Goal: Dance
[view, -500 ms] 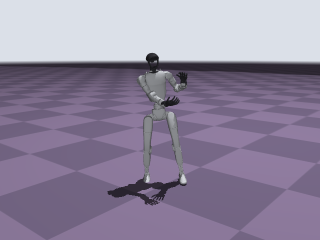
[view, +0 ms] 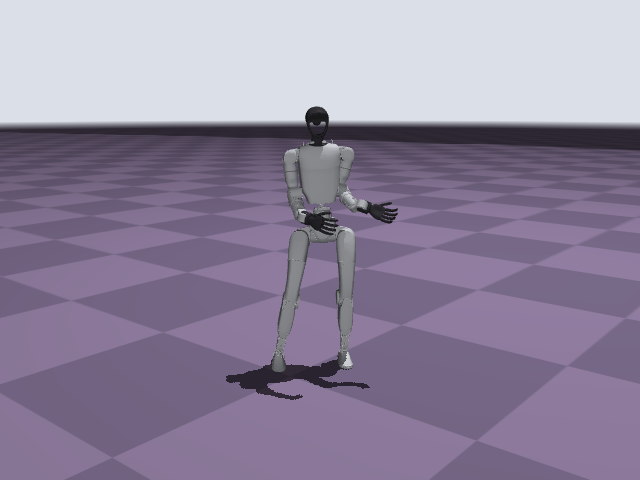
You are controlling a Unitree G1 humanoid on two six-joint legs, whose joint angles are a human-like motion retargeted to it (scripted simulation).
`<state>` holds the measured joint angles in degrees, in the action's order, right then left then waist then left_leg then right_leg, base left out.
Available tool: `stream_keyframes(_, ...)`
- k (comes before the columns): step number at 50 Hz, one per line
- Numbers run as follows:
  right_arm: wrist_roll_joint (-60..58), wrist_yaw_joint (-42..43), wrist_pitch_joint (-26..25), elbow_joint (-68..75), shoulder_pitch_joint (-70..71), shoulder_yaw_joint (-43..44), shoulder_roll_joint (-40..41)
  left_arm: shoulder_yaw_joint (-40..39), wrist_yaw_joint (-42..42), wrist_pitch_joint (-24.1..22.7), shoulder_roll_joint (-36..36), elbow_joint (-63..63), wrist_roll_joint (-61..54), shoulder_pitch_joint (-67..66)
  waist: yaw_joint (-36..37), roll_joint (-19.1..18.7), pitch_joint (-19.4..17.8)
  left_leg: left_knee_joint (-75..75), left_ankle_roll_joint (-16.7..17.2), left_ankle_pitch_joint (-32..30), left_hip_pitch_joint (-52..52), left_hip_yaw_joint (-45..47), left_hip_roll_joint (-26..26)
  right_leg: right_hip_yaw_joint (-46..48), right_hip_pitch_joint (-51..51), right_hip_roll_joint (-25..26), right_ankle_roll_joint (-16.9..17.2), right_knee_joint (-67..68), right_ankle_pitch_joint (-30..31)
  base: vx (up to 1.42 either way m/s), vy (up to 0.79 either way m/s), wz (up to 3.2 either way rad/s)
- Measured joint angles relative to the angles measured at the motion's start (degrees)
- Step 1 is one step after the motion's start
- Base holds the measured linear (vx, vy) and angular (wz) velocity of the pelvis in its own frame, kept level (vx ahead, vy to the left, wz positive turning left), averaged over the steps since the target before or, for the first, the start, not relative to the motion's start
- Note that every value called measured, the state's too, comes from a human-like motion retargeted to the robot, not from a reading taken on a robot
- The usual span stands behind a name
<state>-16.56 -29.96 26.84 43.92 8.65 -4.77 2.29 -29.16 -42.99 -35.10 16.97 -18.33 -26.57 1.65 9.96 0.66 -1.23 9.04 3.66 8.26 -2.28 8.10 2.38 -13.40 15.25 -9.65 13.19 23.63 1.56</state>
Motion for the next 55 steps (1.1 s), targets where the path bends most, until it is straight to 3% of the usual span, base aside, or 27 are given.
stream_keyframes(2,-11.9,3.4,-3.8,7.8,-2.4,3.1,-1.4,-2.1,1.3,0.7,-1.9,-15.5,-3.4,1.7,-1.0,0.9,1.0,0.7,0.5,0.8,0.4,0.3,-2.6,4.8,-1.0,-0.5,0.8,2.5,-4.7,0.28,-0.42,-0.1)
stream_keyframes(5,-34.7,4.5,-18.5,16.0,-5.2,8.9,-5.5,3.3,8.7,4.4,-6.2,-36.6,-15.5,3.0,-5.1,3.5,0.9,2.1,1.3,1.6,1.3,-0.6,-5.4,3.5,-4.3,2.9,0.1,0.6,-5.3,0.2,-0.44,0.39)
stream_keyframes(7,-46.4,-0.9,-25.6,15.8,-6.1,13.2,-9.9,19.3,15.6,10.6,-11.4,-44.9,-33.6,4.3,-8.4,4.3,0.4,3.9,2.4,2.1,0.9,-1.9,-7.9,6.6,-6.5,2.8,-0.3,-1.1,-6.0,0.0,-0.38,0.74)
stream_keyframes(9,-49.3,-3.7,-26.7,13.3,-6.9,17.6,-14.8,27.0,22.8,15.2,-11.0,-45.8,-37.4,7.1,-10.6,6.0,0.4,5.6,3.8,2.3,-0.2,-2.6,-9.9,8.3,-9.2,3.0,-0.7,-4.5,-6.0,-0.12,-0.35,0.93)
stream_keyframes(12,-43.8,-2.3,-27.0,4.6,-7.3,23.8,-23.5,39.1,36.0,17.4,-10.1,-41.1,-34.9,11.6,-16.0,6.8,0.5,9.2,5.8,3.0,-3.6,-4.1,-12.8,10.7,-12.0,4.2,-0.1,-8.3,-6.3,-0.17,-0.27,1.24)
stream_keyframes(15,-32.8,-1.3,-29.8,-7.8,-7.7,29.7,-29.8,47.9,49.4,22.8,-11.6,-30.7,-26.3,17.1,-20.1,6.4,2.7,13.9,7.8,3.4,-8.8,-4.6,-14.7,10.5,-12.0,5.7,1.1,-11.2,-5.9,-0.13,-0.18,0.43)
stream_keyframes(18,-18.6,4.0,-32.4,-21.4,-7.9,36.0,-29.5,52.1,60.2,24.1,-11.5,-20.5,-12.9,23.1,-21.4,6.0,5.1,17.5,8.1,3.7,-12.7,-5.6,-14.7,10.3,-10.8,6.0,1.7,-12.6,-5.3,-0.08,-0.1,-0.27)
stream_keyframes(20,-9.7,10.8,-33.0,-30.9,-7.2,40.9,-26.4,55.9,62.4,24.0,-13.4,-12.2,-5.7,27.8,-20.1,5.8,5.9,18.6,6.6,4.5,-14.1,-5.3,-14.5,10.7,-9.9,5.6,1.5,-13.3,-5.0,-0.12,-0.01,-0.59)
stream_keyframes(22,-2.4,20.0,-30.9,-39.2,-4.9,45.4,-20.9,59.1,62.0,22.5,-16.2,-3.5,2.4,31.2,-17.6,5.5,5.4,19.1,4.3,5.3,-14.3,-8.0,-12.8,9.4,-9.6,5.4,1.7,-13.4,-4.5,-0.08,0.03,-0.74)
stream_keyframes(24,4.8,30.2,-25.0,-45.7,-2.0,47.6,-15.4,61.0,60.0,19.5,-19.0,4.0,12.4,32.7,-15.9,4.8,4.5,20.1,3.9,6.9,-13.7,-9.2,-12.0,8.3,-9.5,5.2,1.8,-13.2,-4.0,-0.03,0.09,-0.71)
stream_keyframes(26,11.5,40.2,-14.5,-50.2,0.4,48.2,-10.4,61.4,56.7,15.4,-21.5,9.5,23.1,32.5,-14.9,3.6,3.7,20.2,3.8,8.2,-12.5,-8.2,-11.4,7.0,-9.3,4.8,1.8,-12.7,-3.5,0.02,0.24,-0.71)
stream_keyframes(30,22.4,58.1,13.7,-51.0,1.8,46.8,0.8,61.0,46.8,6.3,-27.1,15.0,42.0,27.6,-14.2,0.5,2.1,19.8,2.7,8.8,-10.3,-5.0,-8.4,5.1,-8.2,2.6,1.8,-10.3,-2.9,0.08,0.4,-0.66)
stream_keyframes(32,29.8,62.5,21.2,-45.7,1.7,45.8,7.5,60.6,42.3,1.7,-29.0,13.5,49.9,23.2,-13.2,-0.6,1.4,18.7,1.9,8.4,-9.0,-3.2,-6.6,4.3,-6.8,1.4,1.2,-8.2,-2.8,0.08,0.48,-0.77)
stream_keyframes(33,33.5,62.8,22.5,-41.3,1.8,45.6,11.4,60.3,40.9,-0.2,-29.8,11.6,53.5,20.4,-12.3,-1.1,1.0,17.6,1.5,8.3,-8.0,-2.1,-5.4,3.3,-5.7,0.9,0.8,-6.8,-2.6,0.09,0.49,-1.06)
stream_keyframes(35,38.5,60.0,22.3,-29.0,0.7,46.7,16.3,57.9,40.6,-2.2,-30.6,6.0,59.1,13.2,-9.4,-1.3,0.2,15.3,0.7,8.3,-5.8,0.1,-2.8,1.2,-3.7,0.0,-0.3,-4.2,-2.3,0.12,0.46,-1.36)
stream_keyframes(37,47.1,52.7,15.6,-13.3,0.3,47.1,18.5,53.4,43.6,-1.8,-29.7,-1.8,62.3,6.5,-7.1,-1.5,-0.9,12.5,0.2,7.9,-3.1,1.7,-0.2,-1.2,-2.6,-0.3,-1.3,-3.0,-1.3,0.15,0.4,-1.41)
stream_keyframes(39,55.1,41.3,8.9,-1.3,-0.1,46.3,20.4,49.5,49.3,-1.2,-30.8,-6.3,58.6,2.8,-5.7,-2.2,-1.8,9.8,0.0,7.4,-0.7,4.1,1.1,-1.8,-2.2,-0.9,-2.2,-3.0,0.1,0.13,0.26,-1.1)
stream_keyframes(41,59.9,32.6,7.3,3.1,-0.7,44.2,21.3,46.9,53.2,-1.0,-33.2,-5.5,51.2,1.4,-4.9,-3.1,-2.2,7.7,-0.6,6.6,0.3,5.3,1.8,-0.9,-1.9,-1.4,-2.8,-4.0,1.7,0.01,0.18,-0.52)
stream_keyframes(45,59.7,32.6,15.5,-4.8,-1.0,38.7,17.7,42.4,49.5,-2.7,-37.2,4.9,34.1,5.6,-4.3,-3.4,-1.7,4.0,-2.5,5.4,0.0,6.6,2.9,2.8,-1.6,-2.9,-3.4,-8.3,4.7,-0.06,0.09,-0.04)
stream_keyframes(49,51.4,32.0,10.7,-22.2,-1.0,35.1,9.2,41.2,44.0,0.6,-35.8,16.9,26.5,11.1,-6.5,-1.6,-1.6,2.1,-3.9,4.3,0.6,5.0,3.3,6.5,-5.2,-4.2,-2.6,-13.4,6.7,0.11,-0.09,0.4)
stream_keyframes(53,45.5,28.5,4.9,-36.3,-1.0,37.6,1.6,44.9,45.4,3.8,-31.1,24.6,28.9,15.7,-6.9,-0.8,-3.0,0.0,-4.1,3.0,2.1,3.3,3.9,8.3,-7.5,-4.8,-2.4,-15.1,7.4,0.04,-0.09,0.37)
stream_keyframes(55,41.8,29.1,3.0,-41.2,-1.9,39.1,-0.8,47.7,46.1,3.2,-28.8,26.0,31.3,16.2,-6.7,-0.9,-3.6,-1.0,-4.2,2.4,2.7,3.2,4.2,8.3,-7.9,-5.0,-2.1,-15.3,7.1,0.01,-0.01,0.09)
